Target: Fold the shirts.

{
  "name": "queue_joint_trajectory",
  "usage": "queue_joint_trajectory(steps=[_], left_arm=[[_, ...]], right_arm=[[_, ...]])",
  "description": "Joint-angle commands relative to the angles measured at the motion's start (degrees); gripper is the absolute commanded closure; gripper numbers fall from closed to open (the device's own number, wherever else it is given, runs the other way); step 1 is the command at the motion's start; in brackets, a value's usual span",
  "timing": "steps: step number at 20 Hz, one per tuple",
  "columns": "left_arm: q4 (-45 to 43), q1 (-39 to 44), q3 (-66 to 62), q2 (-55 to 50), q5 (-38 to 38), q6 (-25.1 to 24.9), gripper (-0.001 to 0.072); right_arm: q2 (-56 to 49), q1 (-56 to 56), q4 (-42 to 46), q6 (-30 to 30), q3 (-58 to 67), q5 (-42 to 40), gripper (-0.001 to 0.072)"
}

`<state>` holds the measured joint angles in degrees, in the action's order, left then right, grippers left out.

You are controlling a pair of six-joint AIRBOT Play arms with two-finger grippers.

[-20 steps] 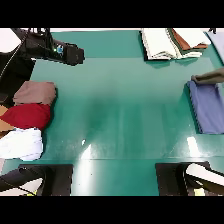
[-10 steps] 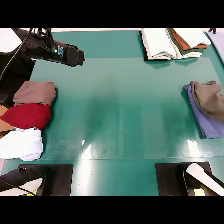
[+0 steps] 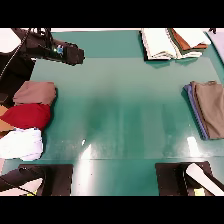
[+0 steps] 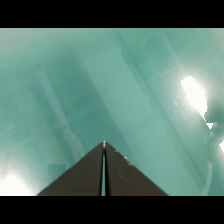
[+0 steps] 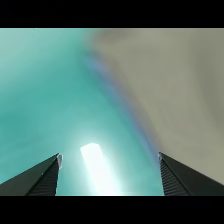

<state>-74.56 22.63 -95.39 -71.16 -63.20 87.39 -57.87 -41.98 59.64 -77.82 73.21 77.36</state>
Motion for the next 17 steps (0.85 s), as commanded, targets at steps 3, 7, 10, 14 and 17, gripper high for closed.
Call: queue_joint_trajectory(steps=[3,7,10,14,17], left_arm=[[0.0,0.0,0.0,0.0,0.4,0.0,0.0676],[0.0,0.0,0.0,0.0,3.8,0.0,0.0676],[0.0,0.0,0.0,0.0,6.8,0.0,0.0676],[0.0,0.0,0.0,0.0,9.9,0.0,0.0676],[0.0,0.0,0.0,0.0,11.4,0.0,0.0676]], right_arm=[[0.0,25.5,-5.5,-0.1,4.7,-0.1,0.0103],[0.0,41.2,-1.7,-0.1,4.7,-3.0,0.0144],[0.0,49.8,2.5,-0.1,4.7,-3.5,0.0691],[0.0,55.3,5.0,-0.1,4.7,-3.5,0.0693],[0.0,55.3,4.9,-0.1,4.7,-3.3,0.0692]])
